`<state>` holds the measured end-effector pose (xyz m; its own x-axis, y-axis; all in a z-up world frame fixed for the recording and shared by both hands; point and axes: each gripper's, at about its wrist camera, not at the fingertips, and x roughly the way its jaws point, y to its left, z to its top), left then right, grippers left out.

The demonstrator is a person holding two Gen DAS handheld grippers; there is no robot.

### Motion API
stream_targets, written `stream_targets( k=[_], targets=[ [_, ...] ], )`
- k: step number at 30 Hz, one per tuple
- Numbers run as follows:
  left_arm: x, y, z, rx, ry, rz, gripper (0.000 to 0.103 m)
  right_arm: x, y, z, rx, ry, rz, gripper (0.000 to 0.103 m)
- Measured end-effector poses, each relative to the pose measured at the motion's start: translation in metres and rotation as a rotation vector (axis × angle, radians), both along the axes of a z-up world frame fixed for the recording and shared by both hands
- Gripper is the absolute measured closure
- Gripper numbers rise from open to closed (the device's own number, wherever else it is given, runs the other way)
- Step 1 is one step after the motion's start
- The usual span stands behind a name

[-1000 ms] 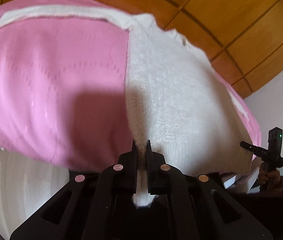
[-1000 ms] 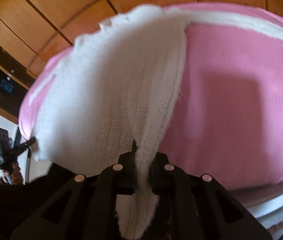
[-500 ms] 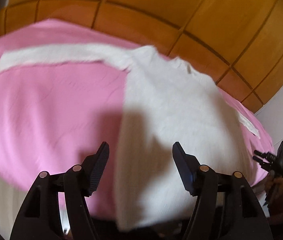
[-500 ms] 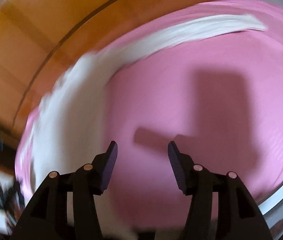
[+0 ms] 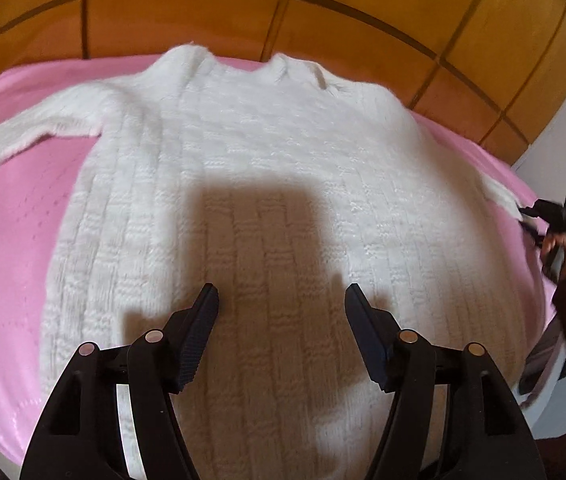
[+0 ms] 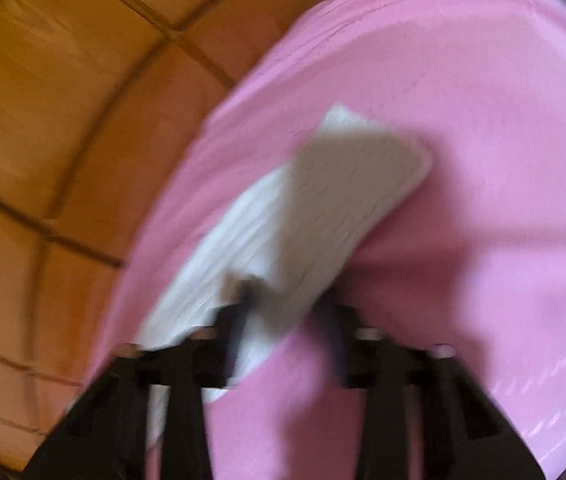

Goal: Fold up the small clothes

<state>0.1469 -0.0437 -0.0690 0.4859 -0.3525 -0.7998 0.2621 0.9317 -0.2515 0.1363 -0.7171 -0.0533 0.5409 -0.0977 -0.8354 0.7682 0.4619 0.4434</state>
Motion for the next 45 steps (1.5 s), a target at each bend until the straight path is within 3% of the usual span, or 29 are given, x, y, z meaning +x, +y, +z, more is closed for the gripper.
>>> stream_targets(
  k=[4, 7, 11, 16, 20, 24, 25, 27, 28, 33, 38, 44, 45],
  targets=[
    [0.005, 0.002, -0.002, 0.015, -0.016, 0.007, 0.035, 0.015, -0.003, 0.017, -0.083, 0.033, 0.002, 0.097],
    [0.008, 0.008, -0.002, 0.003, -0.031, 0.044, 0.035, 0.021, 0.015, 0.049, -0.084, -0.111, 0.112, 0.097],
    [0.011, 0.017, -0.001, -0.045, -0.007, 0.050, 0.035, 0.050, 0.091, 0.101, -0.162, -0.212, 0.376, 0.097],
    [0.012, 0.027, 0.006, -0.108, 0.002, 0.068, 0.035, 0.083, 0.218, 0.132, -0.177, -0.309, 0.717, 0.097],
    [0.017, 0.039, 0.010, -0.154, 0.000, 0.102, 0.035, 0.097, 0.330, 0.124, -0.172, -0.304, 0.944, 0.097],
    [0.022, 0.047, 0.020, -0.182, -0.006, 0.110, 0.035, 0.111, 0.427, 0.096, -0.166, -0.244, 1.113, 0.097],
    [0.023, 0.048, 0.022, -0.188, -0.010, 0.110, 0.035, 0.115, 0.445, 0.088, -0.166, -0.226, 1.149, 0.095],
    [0.028, 0.051, 0.026, -0.197, -0.012, 0.112, 0.035, 0.112, 0.475, 0.079, -0.145, -0.200, 1.235, 0.075],
    [0.031, 0.051, 0.028, -0.210, -0.007, 0.109, 0.035, 0.110, 0.478, 0.078, -0.132, -0.208, 1.234, 0.052],
    [0.047, 0.045, 0.035, -0.243, -0.001, 0.091, 0.035, 0.079, 0.443, 0.088, -0.093, -0.274, 1.130, 0.049],
    [0.076, 0.022, 0.025, -0.255, 0.033, 0.069, 0.035, 0.036, 0.388, 0.088, -0.125, -0.226, 1.013, 0.039],
    [0.127, -0.005, -0.004, -0.299, 0.158, 0.093, 0.035, -0.004, 0.295, 0.077, -0.106, -0.167, 0.784, 0.032],
    [0.134, -0.010, -0.006, -0.293, 0.154, 0.107, 0.041, -0.006, 0.282, 0.074, -0.088, -0.163, 0.745, 0.032]
  ],
)
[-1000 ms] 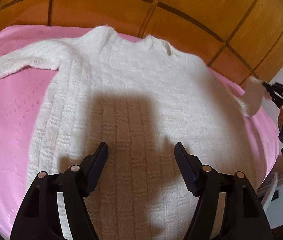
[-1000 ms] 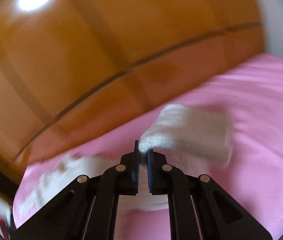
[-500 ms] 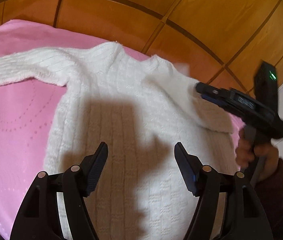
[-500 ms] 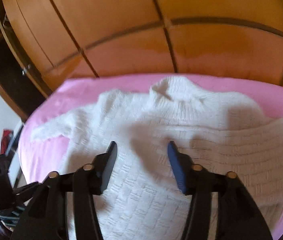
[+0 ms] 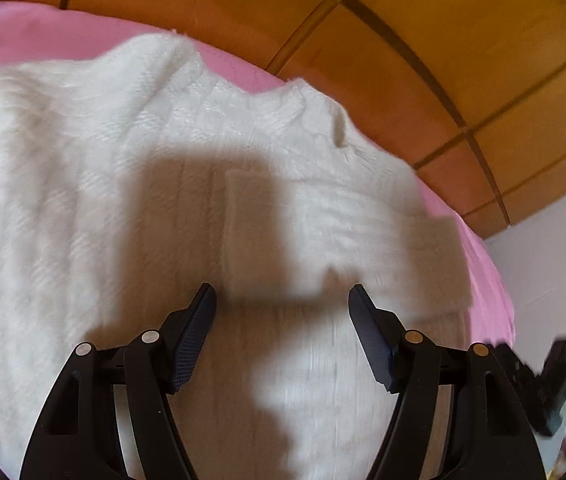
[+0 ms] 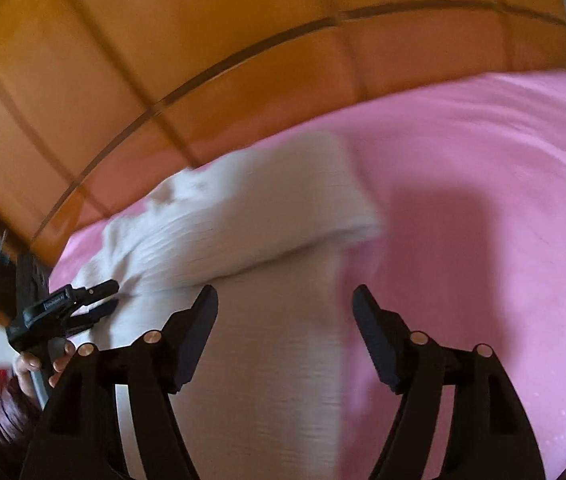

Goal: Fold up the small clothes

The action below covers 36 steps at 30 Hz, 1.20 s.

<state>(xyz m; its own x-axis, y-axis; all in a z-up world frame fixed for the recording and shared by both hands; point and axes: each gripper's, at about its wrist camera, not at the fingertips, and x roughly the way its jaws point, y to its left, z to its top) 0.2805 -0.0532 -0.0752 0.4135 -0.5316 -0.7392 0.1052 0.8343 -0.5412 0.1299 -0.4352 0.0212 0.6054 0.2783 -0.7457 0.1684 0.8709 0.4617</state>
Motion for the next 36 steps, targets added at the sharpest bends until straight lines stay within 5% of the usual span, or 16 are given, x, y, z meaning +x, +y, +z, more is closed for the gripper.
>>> stream_targets(
  k=[1, 2, 3, 5, 10, 14, 17, 19, 22, 25, 28, 36],
  targets=[
    [0.007, -0.004, 0.000, 0.008, -0.007, 0.007, 0.052, -0.002, -0.009, -0.001, 0.010, 0.005, -0.022, 0.032],
    [0.015, -0.011, 0.002, 0.023, -0.003, -0.019, 0.079, -0.001, -0.014, -0.002, 0.011, 0.006, -0.041, 0.032],
    [0.019, -0.013, 0.004, 0.027, -0.005, -0.031, 0.092, 0.002, -0.018, -0.001, 0.007, 0.001, -0.059, 0.032],
    [0.022, -0.009, 0.021, 0.024, -0.066, -0.009, 0.093, 0.009, -0.021, 0.003, 0.012, -0.019, -0.072, 0.033],
    [0.021, 0.020, 0.060, 0.011, -0.184, 0.052, 0.094, 0.043, 0.002, 0.014, -0.024, -0.065, -0.014, 0.035],
    [0.034, 0.031, 0.045, 0.106, -0.147, 0.090, 0.094, 0.074, 0.036, 0.005, -0.051, -0.047, 0.054, 0.035],
    [0.042, 0.032, 0.028, 0.191, -0.119, 0.140, 0.084, 0.098, 0.067, -0.023, -0.088, 0.027, 0.089, 0.034],
    [0.039, 0.036, 0.019, 0.249, -0.109, 0.172, 0.077, 0.103, 0.083, -0.044, -0.143, 0.074, 0.094, 0.033],
    [0.021, 0.055, 0.013, 0.253, -0.101, 0.190, 0.071, 0.098, 0.105, -0.052, -0.291, 0.026, 0.116, 0.026],
    [-0.009, 0.085, 0.014, 0.222, -0.114, 0.185, 0.060, 0.097, 0.108, -0.052, -0.332, 0.026, 0.105, 0.024],
    [-0.041, 0.124, 0.020, 0.168, -0.122, 0.220, 0.059, 0.080, 0.118, -0.035, -0.378, -0.034, 0.076, 0.024],
    [-0.091, 0.272, 0.014, 0.045, -0.046, 0.569, 0.059, 0.053, 0.171, -0.051, -0.462, -0.014, 0.204, 0.002]
  ],
)
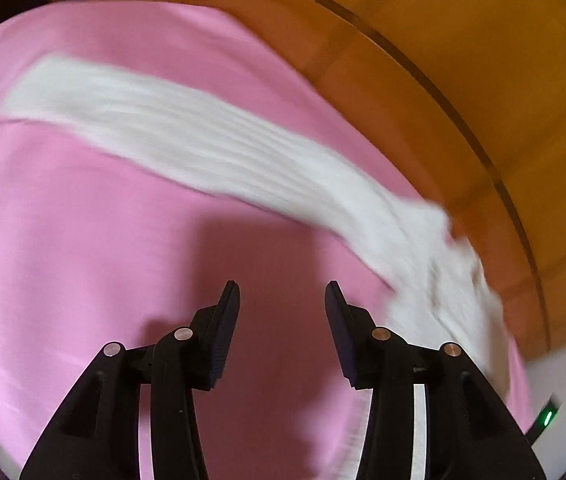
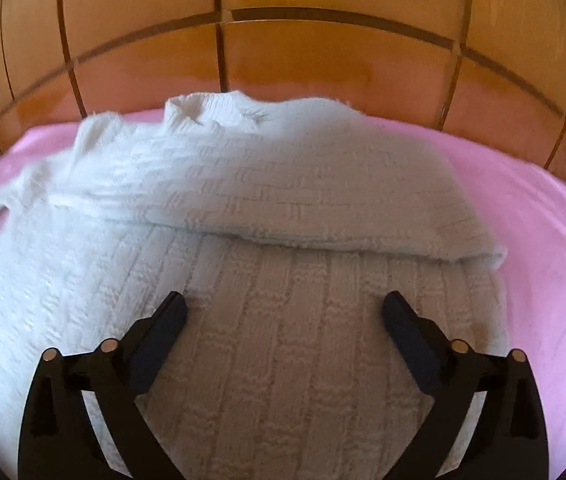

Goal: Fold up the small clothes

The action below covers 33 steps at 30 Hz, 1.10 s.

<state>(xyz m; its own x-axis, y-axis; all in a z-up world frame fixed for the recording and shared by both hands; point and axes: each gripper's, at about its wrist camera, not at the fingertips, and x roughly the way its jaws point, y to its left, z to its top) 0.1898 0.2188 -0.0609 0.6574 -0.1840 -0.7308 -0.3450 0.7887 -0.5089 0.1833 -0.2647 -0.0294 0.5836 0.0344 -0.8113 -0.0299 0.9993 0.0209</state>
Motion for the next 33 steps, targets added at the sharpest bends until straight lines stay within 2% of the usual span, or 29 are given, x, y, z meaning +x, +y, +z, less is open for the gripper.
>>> stream_targets(
  k=[5, 9, 10, 15, 17, 18, 19, 22, 26, 29, 31, 33],
  targets=[
    [-0.020, 0.082, 0.007, -0.050, -0.053, 0.249, 0.059, 0.004, -0.006, -0.003, 0.044, 0.026, -0.005, 0.002],
    [-0.021, 0.139, 0.005, -0.089, -0.030, 0.396, 0.059, 0.005, -0.006, -0.003, 0.049, 0.029, -0.009, 0.002],
    [-0.020, 0.149, 0.004, -0.098, -0.027, 0.422, 0.059, 0.003, -0.006, -0.003, 0.045, 0.028, -0.010, 0.002],
    [-0.008, 0.183, -0.017, -0.239, -0.011, 0.468, 0.059, 0.003, -0.002, -0.003, 0.015, 0.026, -0.010, 0.002],
    [-0.002, 0.187, -0.017, -0.243, 0.011, 0.475, 0.060, 0.002, -0.003, -0.003, 0.020, 0.021, -0.011, 0.002],
    [0.000, 0.187, -0.015, -0.236, 0.025, 0.486, 0.075, 0.002, -0.003, -0.003, 0.018, 0.019, -0.011, 0.002],
    [-0.001, 0.191, -0.010, -0.211, 0.045, 0.495, 0.097, 0.002, -0.002, -0.003, 0.014, 0.020, -0.011, 0.002],
    [0.010, 0.177, 0.012, -0.130, 0.008, 0.430, 0.097, 0.002, -0.002, -0.003, 0.010, 0.018, -0.012, 0.002],
    [0.017, 0.143, 0.046, -0.178, -0.109, 0.320, 0.098, 0.002, -0.002, -0.003, 0.012, 0.018, -0.012, 0.002],
    [0.023, 0.079, 0.094, -0.144, -0.245, 0.129, 0.098, 0.002, -0.002, -0.003, 0.012, 0.018, -0.012, 0.002],
    [0.024, 0.040, 0.112, -0.139, -0.298, 0.025, 0.098, 0.002, -0.002, -0.003, 0.015, 0.017, -0.011, 0.002],
    [0.028, -0.013, 0.123, -0.185, -0.340, -0.115, 0.098, 0.003, -0.003, -0.002, 0.019, 0.016, -0.011, 0.002]
  ],
)
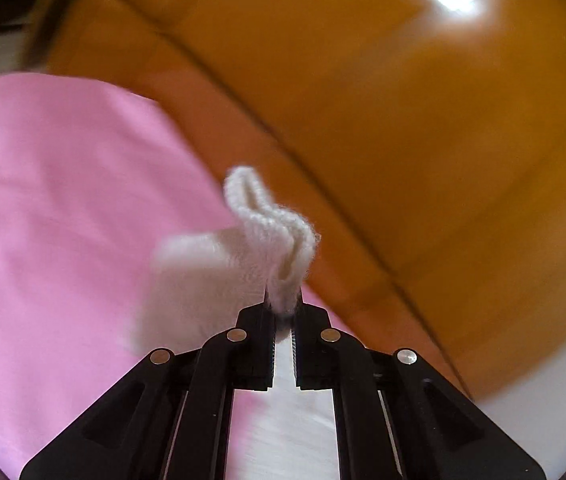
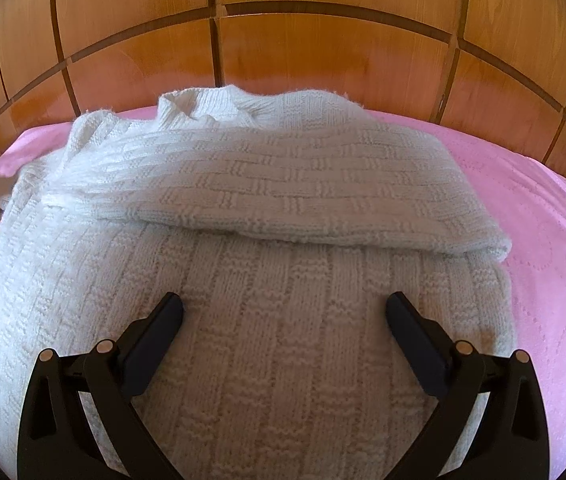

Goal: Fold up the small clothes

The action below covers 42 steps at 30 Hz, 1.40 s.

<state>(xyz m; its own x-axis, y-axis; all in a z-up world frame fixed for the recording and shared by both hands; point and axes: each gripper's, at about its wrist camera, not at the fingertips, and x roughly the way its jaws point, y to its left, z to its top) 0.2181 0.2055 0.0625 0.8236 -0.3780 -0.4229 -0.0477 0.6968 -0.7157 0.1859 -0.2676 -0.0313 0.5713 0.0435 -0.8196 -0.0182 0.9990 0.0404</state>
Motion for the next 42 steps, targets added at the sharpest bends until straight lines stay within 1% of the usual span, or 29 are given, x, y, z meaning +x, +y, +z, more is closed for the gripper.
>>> stream_targets(
  k=[2, 4, 5, 6, 8, 9, 10, 11, 13, 14, 16, 18, 19, 21, 22, 23, 24, 25, 26, 28, 29, 30, 31, 32, 33, 34, 35, 38, 42],
  targets=[
    [0.003, -0.045, 0.001, 0.006, -0.013, -0.100, 0.098, 0.000, 0.000, 0.000, 0.003, -0.001, 0.000, 0.002],
    [0.007, -0.098, -0.007, 0.031, -0.014, -0.216, 0.098, 0.000, -0.001, 0.000, 0.008, -0.003, 0.000, 0.002],
    [0.008, -0.119, -0.014, 0.048, -0.002, -0.253, 0.098, 0.000, -0.001, 0.000, 0.010, -0.003, 0.000, 0.002],
    [0.010, -0.146, -0.026, 0.078, 0.028, -0.294, 0.098, 0.001, -0.002, 0.000, 0.015, -0.004, 0.000, 0.002],
    [0.011, -0.180, -0.047, 0.144, 0.091, -0.354, 0.097, 0.001, -0.002, 0.000, 0.021, -0.006, -0.001, 0.002],
    [0.011, -0.197, -0.061, 0.213, 0.143, -0.367, 0.092, 0.001, -0.002, 0.000, 0.023, -0.006, -0.002, 0.002],
    [0.008, -0.207, -0.070, 0.256, 0.168, -0.377, 0.086, 0.001, -0.003, 0.000, 0.027, -0.006, -0.002, 0.002],
    [0.004, -0.215, -0.082, 0.277, 0.190, -0.399, 0.081, 0.001, -0.003, 0.000, 0.030, -0.007, -0.003, 0.002],
    [0.004, -0.211, -0.091, 0.294, 0.214, -0.411, 0.063, 0.001, -0.003, 0.000, 0.037, -0.009, -0.004, 0.002],
    [0.005, -0.208, -0.094, 0.307, 0.217, -0.407, 0.062, 0.001, -0.003, 0.000, 0.039, -0.010, -0.005, 0.002],
    [-0.008, -0.200, -0.098, 0.351, 0.203, -0.393, 0.062, 0.001, -0.004, -0.001, 0.045, -0.011, -0.005, 0.002],
    [-0.037, -0.180, -0.103, 0.410, 0.199, -0.364, 0.062, 0.001, -0.004, 0.000, 0.048, -0.012, -0.007, 0.002],
    [-0.041, -0.176, -0.105, 0.436, 0.198, -0.350, 0.062, 0.001, -0.004, 0.000, 0.050, -0.013, -0.008, 0.003],
    [-0.050, -0.167, -0.117, 0.485, 0.202, -0.327, 0.062, 0.000, -0.003, 0.009, 0.064, -0.020, -0.012, 0.017],
    [-0.057, -0.166, -0.119, 0.499, 0.201, -0.317, 0.062, -0.001, -0.002, 0.016, 0.143, -0.023, -0.006, 0.028],
    [-0.061, -0.167, -0.120, 0.506, 0.191, -0.311, 0.062, 0.000, -0.002, 0.020, 0.210, -0.016, -0.006, 0.031],
    [-0.065, -0.165, -0.122, 0.513, 0.180, -0.301, 0.062, 0.004, 0.002, 0.024, 0.331, 0.004, 0.009, 0.032],
    [-0.066, -0.168, -0.126, 0.516, 0.176, -0.297, 0.062, 0.007, 0.010, 0.026, 0.399, 0.017, 0.035, 0.037],
    [-0.067, -0.169, -0.128, 0.521, 0.173, -0.296, 0.062, 0.012, 0.026, 0.027, 0.441, 0.035, 0.071, 0.041],
    [-0.071, -0.171, -0.129, 0.537, 0.159, -0.284, 0.062, 0.022, 0.055, 0.023, 0.460, 0.078, 0.127, 0.046],
    [-0.072, -0.171, -0.130, 0.540, 0.154, -0.280, 0.062, 0.027, 0.070, 0.020, 0.461, 0.098, 0.153, 0.046],
    [-0.073, -0.171, -0.131, 0.542, 0.147, -0.277, 0.062, 0.035, 0.089, 0.013, 0.447, 0.129, 0.184, 0.046],
    [-0.072, -0.172, -0.133, 0.540, 0.145, -0.275, 0.062, 0.038, 0.102, 0.009, 0.417, 0.143, 0.195, 0.048],
    [-0.071, -0.172, -0.133, 0.534, 0.143, -0.272, 0.062, 0.041, 0.114, 0.007, 0.373, 0.141, 0.206, 0.063],
    [-0.071, -0.171, -0.134, 0.530, 0.140, -0.273, 0.062, 0.042, 0.124, 0.008, 0.327, 0.131, 0.225, 0.075],
    [-0.072, -0.170, -0.134, 0.527, 0.137, -0.274, 0.062, 0.044, 0.131, 0.013, 0.308, 0.128, 0.243, 0.096],
    [-0.073, -0.169, -0.134, 0.525, 0.135, -0.275, 0.062, 0.045, 0.134, 0.020, 0.309, 0.121, 0.250, 0.097],
    [-0.072, -0.169, -0.135, 0.520, 0.129, -0.272, 0.062, 0.040, 0.136, 0.065, 0.284, -0.026, 0.295, 0.097],
    [-0.072, -0.170, -0.135, 0.524, 0.128, -0.265, 0.062, 0.037, 0.116, 0.126, 0.283, -0.200, 0.281, 0.097]
  ],
)
